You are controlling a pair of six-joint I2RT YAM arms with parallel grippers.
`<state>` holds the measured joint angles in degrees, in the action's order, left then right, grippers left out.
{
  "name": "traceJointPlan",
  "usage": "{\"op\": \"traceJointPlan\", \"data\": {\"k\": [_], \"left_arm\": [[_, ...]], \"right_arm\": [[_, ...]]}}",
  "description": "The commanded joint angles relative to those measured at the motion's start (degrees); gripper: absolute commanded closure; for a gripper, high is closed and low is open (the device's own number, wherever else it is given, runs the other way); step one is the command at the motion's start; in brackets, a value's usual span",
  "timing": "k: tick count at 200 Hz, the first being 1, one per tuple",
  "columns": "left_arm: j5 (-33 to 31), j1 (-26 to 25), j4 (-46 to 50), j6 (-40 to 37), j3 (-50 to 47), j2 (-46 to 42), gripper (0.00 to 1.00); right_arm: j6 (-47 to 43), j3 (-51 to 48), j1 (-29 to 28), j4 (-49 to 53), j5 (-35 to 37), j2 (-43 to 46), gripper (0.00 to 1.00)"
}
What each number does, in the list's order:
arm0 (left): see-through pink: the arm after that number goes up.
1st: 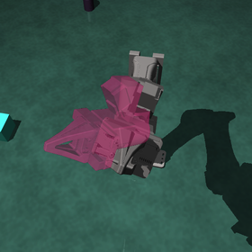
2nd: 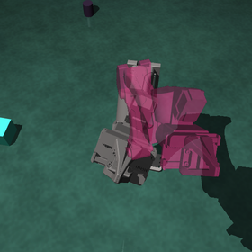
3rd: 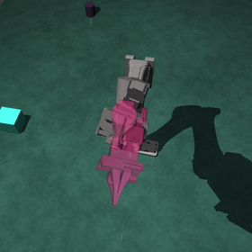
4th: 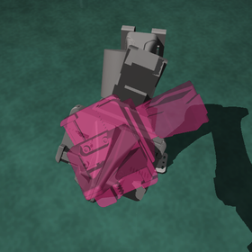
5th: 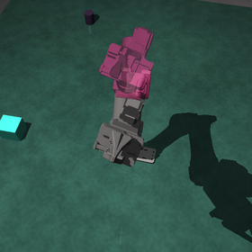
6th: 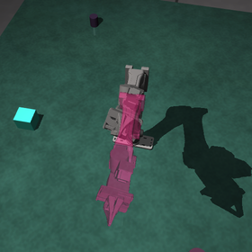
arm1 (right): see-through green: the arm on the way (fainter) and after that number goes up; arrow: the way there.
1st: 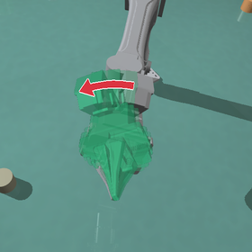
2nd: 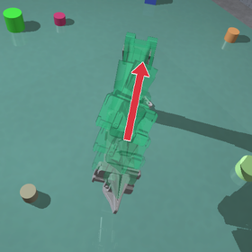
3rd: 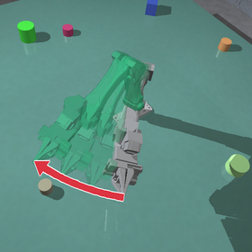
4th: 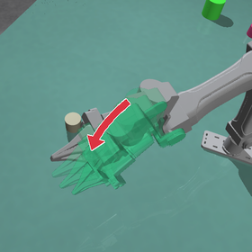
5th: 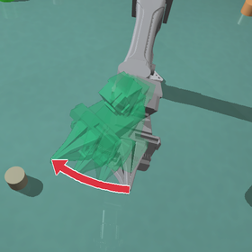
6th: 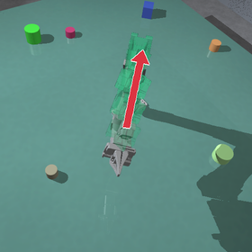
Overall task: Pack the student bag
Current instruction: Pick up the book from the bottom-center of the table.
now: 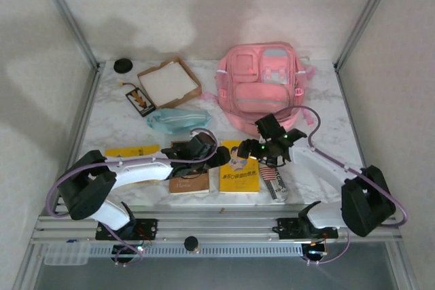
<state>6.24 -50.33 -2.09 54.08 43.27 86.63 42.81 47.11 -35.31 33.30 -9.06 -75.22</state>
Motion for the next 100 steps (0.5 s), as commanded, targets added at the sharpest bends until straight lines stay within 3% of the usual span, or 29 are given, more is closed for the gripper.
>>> {"op": "traceJointPlan", "data": {"k": [1, 56, 100], "left_arm": [[-0.68, -0.43, 2.03, 1.58, -0.02, -1.58, 0.26], [0.37, -1.18, 3.00, 0.16, 0.66, -0.60, 0.26], [1.69, -1.18, 1.91, -1.04, 4.01, 4.89, 0.28]], "right_arm": [[6.76, -3.26, -3.47, 3.79, 2.26, 3.33, 0.14], [9.93, -11.49, -6.48, 0.26, 0.81, 5.72, 0.11], [6.37, -10.64, -3.28, -3.23, 3.44, 1.30, 0.07]]}}
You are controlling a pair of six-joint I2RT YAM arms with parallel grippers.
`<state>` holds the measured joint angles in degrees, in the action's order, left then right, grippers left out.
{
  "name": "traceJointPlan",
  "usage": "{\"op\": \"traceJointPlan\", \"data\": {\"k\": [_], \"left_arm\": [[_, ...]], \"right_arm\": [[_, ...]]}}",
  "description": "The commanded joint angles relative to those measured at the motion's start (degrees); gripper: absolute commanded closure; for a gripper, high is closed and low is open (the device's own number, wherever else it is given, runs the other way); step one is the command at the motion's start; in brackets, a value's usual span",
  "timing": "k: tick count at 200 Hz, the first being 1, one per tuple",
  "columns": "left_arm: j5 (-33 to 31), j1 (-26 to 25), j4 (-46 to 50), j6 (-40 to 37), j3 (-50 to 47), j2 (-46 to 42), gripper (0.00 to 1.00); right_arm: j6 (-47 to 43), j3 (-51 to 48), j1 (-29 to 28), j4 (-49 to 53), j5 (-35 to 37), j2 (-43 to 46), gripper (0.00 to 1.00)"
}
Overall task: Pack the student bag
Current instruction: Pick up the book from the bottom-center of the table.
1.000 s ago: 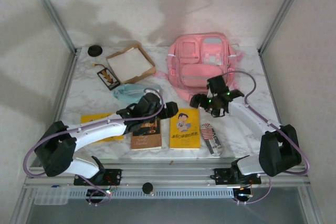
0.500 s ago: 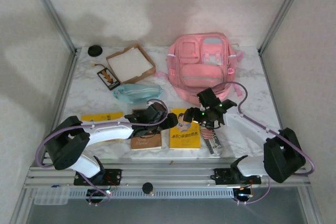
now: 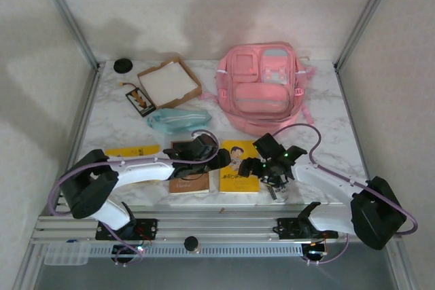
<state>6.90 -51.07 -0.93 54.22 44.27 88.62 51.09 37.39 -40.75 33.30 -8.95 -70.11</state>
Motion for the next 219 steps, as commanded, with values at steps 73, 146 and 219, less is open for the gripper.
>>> {"op": "traceJointPlan", "data": {"k": [73, 146, 219], "left_arm": [[-1.28, 1.06, 2.30, -2.11, 3.99, 7.81, 0.39], [-1.51, 0.89, 2.91, -1.98, 4.20, 8.74, 0.43], [-0.65, 0.53, 2.23, -1.47, 5.30, 12.28, 0.49]], "right_arm": [[3.00, 3.03, -1.30, 2.49, 6.54, -3.38, 0.15], [3.60, -0.37, -1.19, -4.07, 6.33, -6.75, 0.12], [-1.95, 2.15, 0.50, -4.48, 6.51, -12.28, 0.13]]}}
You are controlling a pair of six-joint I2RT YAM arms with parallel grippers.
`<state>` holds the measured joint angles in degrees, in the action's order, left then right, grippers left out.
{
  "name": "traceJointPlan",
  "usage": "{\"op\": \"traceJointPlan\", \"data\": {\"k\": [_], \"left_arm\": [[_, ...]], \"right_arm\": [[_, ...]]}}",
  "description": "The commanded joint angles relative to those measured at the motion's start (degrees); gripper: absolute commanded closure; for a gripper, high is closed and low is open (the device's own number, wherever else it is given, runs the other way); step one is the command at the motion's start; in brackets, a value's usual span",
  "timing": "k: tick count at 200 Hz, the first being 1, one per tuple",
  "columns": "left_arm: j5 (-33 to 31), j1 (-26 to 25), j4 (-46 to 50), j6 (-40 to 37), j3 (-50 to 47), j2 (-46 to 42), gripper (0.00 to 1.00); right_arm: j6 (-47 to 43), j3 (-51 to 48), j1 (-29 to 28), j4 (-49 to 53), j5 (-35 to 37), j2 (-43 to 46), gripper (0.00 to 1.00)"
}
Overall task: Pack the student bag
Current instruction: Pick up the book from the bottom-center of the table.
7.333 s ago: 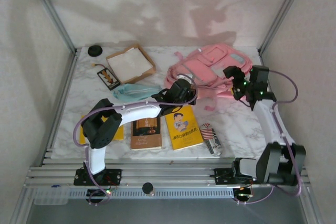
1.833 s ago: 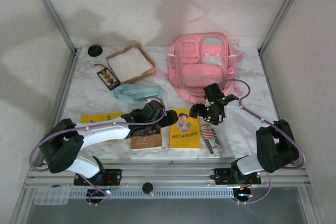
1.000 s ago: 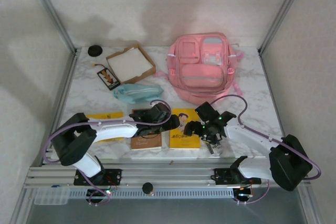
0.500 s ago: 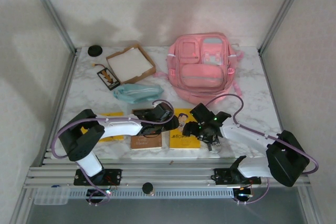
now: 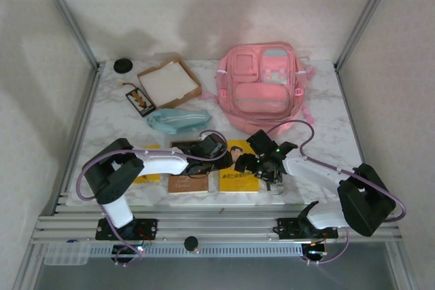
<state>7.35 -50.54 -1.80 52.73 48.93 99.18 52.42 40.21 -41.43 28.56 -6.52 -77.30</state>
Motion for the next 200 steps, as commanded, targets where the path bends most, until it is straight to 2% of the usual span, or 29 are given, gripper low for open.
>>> {"op": "traceJointPlan", "data": {"k": [1, 24, 48, 83, 112, 151, 177, 181, 200], "left_arm": [[-1.20, 0.01, 3.16, 0.06, 0.64, 1.72, 0.49], [-2.61, 0.01, 4.29, -0.07, 0.81, 1.76, 0.50], [-3.14, 0.09, 4.77, -0.29, 1.12, 1.46, 0.51], [-2.94, 0.09, 4.44, 0.27, 1.35, 1.54, 0.52], [-1.20, 0.01, 3.25, 0.63, 1.39, 2.10, 0.54], [-1.29, -0.08, 3.65, 0.25, 1.87, 2.56, 0.57], [-0.95, -0.08, 2.89, 0.48, 1.44, 2.26, 0.59], [-0.79, -0.08, 2.78, 0.49, 1.35, 2.25, 0.59], [-0.83, -0.08, 3.11, 0.34, 1.52, 2.24, 0.60]], "right_arm": [[-3.29, -0.57, 1.18, 0.44, 4.34, -5.21, 0.13], [-4.21, 1.25, 1.33, 5.48, 10.21, -5.98, 0.10], [-5.65, 2.49, 1.35, 8.62, 12.96, -6.31, 0.08], [-6.11, 2.59, -1.08, 1.94, 2.23, -5.96, 0.12], [-6.43, 1.65, -0.14, -1.81, -2.43, -5.67, 0.16], [-7.64, 3.30, 0.62, -0.45, -2.93, -3.47, 0.21], [-8.80, 1.20, 1.35, -4.20, -7.85, 0.58, 0.26], [-9.03, 0.88, 2.94, -4.57, -8.45, 1.14, 0.27], [-9.85, 1.01, 3.77, -3.78, -8.60, 3.19, 0.30]]}}
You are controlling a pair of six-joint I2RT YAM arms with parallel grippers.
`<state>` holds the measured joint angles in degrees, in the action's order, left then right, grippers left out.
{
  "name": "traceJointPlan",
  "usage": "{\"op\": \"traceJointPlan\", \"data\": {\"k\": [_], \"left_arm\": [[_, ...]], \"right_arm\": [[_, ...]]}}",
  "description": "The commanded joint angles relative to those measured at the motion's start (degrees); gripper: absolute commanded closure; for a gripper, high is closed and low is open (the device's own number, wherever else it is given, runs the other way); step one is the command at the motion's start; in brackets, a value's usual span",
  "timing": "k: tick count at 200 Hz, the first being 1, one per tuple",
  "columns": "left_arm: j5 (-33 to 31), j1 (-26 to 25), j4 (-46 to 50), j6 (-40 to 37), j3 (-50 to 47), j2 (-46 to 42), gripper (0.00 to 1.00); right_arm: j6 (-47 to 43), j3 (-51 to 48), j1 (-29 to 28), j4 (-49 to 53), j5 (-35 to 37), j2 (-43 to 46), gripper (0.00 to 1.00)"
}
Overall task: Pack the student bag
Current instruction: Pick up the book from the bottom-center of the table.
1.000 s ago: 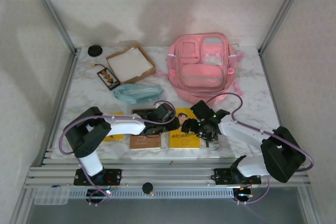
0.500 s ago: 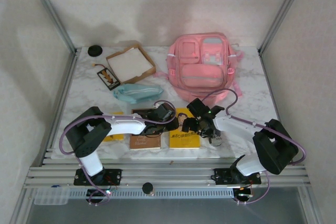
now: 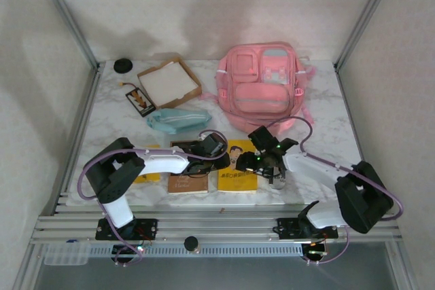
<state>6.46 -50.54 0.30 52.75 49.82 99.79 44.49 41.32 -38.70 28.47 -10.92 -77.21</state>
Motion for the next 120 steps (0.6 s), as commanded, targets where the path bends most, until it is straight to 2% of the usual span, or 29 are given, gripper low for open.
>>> {"op": "traceJointPlan", "data": {"k": [1, 19, 52, 75, 120], "left_arm": [[0.10, -0.08, 1.02, 0.33, 0.63, 1.59, 0.60], [0.07, -0.09, 0.94, 0.47, 0.50, 1.73, 0.61], [-0.21, -0.17, 0.78, 0.66, 0.44, 1.73, 0.62], [-0.74, -0.16, 1.40, 0.58, 0.78, 1.84, 0.62], [-0.92, 0.01, 1.56, 1.03, 3.35, 1.31, 0.60]], "right_arm": [[-1.94, -0.10, 1.06, -3.69, -4.20, 3.24, 0.30], [-1.77, -2.01, 1.40, -7.40, -7.62, 5.93, 0.34], [-2.28, -3.09, 2.90, -6.02, -6.22, 7.22, 0.46], [-3.27, -3.13, 4.04, -4.63, -4.80, 8.23, 0.60], [-4.29, -4.13, 6.41, -7.15, -8.33, 10.19, 0.85]]}}
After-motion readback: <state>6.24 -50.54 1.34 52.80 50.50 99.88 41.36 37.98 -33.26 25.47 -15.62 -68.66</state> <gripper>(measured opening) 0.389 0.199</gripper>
